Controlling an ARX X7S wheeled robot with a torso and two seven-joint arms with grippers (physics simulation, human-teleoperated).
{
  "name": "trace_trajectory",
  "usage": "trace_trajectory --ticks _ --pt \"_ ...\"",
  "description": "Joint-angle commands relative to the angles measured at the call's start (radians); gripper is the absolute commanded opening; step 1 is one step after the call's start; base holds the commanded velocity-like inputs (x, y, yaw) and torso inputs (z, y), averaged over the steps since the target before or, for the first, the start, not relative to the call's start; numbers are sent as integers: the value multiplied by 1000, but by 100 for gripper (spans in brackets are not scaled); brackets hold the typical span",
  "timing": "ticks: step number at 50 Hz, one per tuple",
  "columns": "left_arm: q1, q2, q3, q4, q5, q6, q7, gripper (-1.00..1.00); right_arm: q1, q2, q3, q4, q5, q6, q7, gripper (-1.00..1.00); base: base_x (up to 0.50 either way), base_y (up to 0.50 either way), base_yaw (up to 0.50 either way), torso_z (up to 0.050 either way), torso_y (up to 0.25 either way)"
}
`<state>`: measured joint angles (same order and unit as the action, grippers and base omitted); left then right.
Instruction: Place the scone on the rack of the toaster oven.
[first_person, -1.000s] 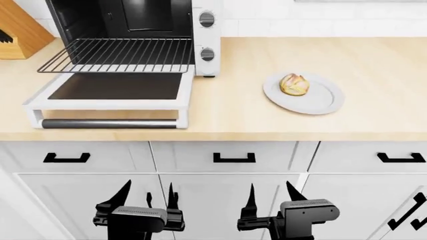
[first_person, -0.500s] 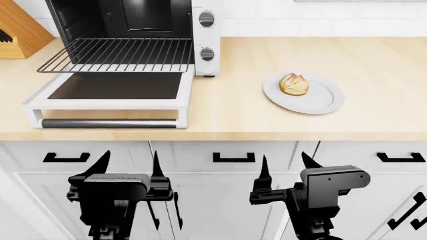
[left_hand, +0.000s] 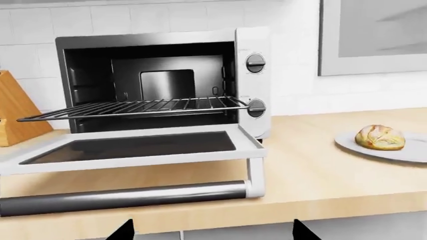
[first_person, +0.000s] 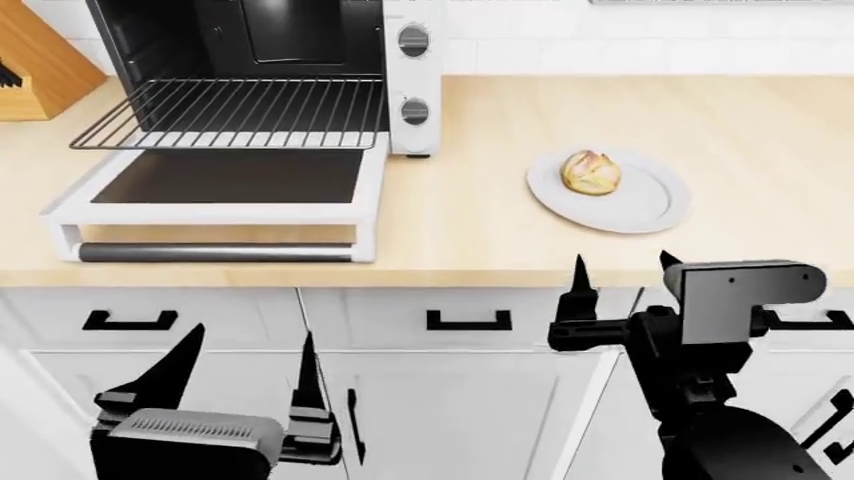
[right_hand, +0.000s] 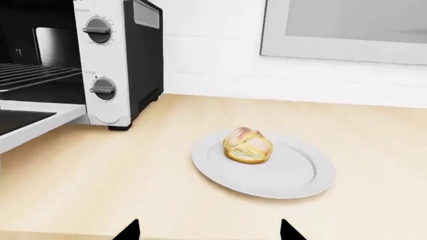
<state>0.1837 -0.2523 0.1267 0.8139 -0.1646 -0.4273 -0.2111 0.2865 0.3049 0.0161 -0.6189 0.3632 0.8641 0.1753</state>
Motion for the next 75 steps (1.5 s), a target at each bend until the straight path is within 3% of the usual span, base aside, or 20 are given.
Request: trace_trajectory --ticks 1,18,27,29,33,36,38,41,51,56,75 --pt "109 -29 9 85 19 55 -6 100 94 27 25 -15 28 128 27 100 301 0 0 0 0" --pt "121 -37 31 90 25 56 -17 100 100 43 43 -36 46 180 41 100 300 0 0 0 0" --pt "36 -59 -20 222 -71 -148 -42 100 105 47 58 -57 61 211 49 100 299 0 0 0 0" --pt "38 -119 -4 233 -117 -123 -108 100 104 48 65 -58 65 214 50 100 301 0 0 0 0" --pt "-23 -388 134 233 -300 -9 -411 100 105 49 72 -56 71 220 49 100 212 0 0 0 0" --pt "-152 -685 345 233 -438 198 -703 100 105 48 71 -63 73 229 55 100 0 0 0 0 0" --pt "-270 -815 510 233 -466 310 -827 100 106 48 75 -61 78 229 52 100 0 0 0 0 0" --pt "-434 -910 716 233 -473 401 -930 100 108 47 73 -60 81 225 50 100 0 0 0 0 0" --pt "-863 -1014 1183 233 -474 530 -1082 100 123 47 66 -51 86 241 57 100 0 0 0 0 0" --pt "-1059 -1017 1392 233 -476 563 -1141 100 122 46 62 -41 84 235 59 100 0 0 0 0 0" --pt "-1079 -992 1435 225 -470 560 -1161 100 145 62 62 -63 105 295 70 100 97 0 0 0 0"
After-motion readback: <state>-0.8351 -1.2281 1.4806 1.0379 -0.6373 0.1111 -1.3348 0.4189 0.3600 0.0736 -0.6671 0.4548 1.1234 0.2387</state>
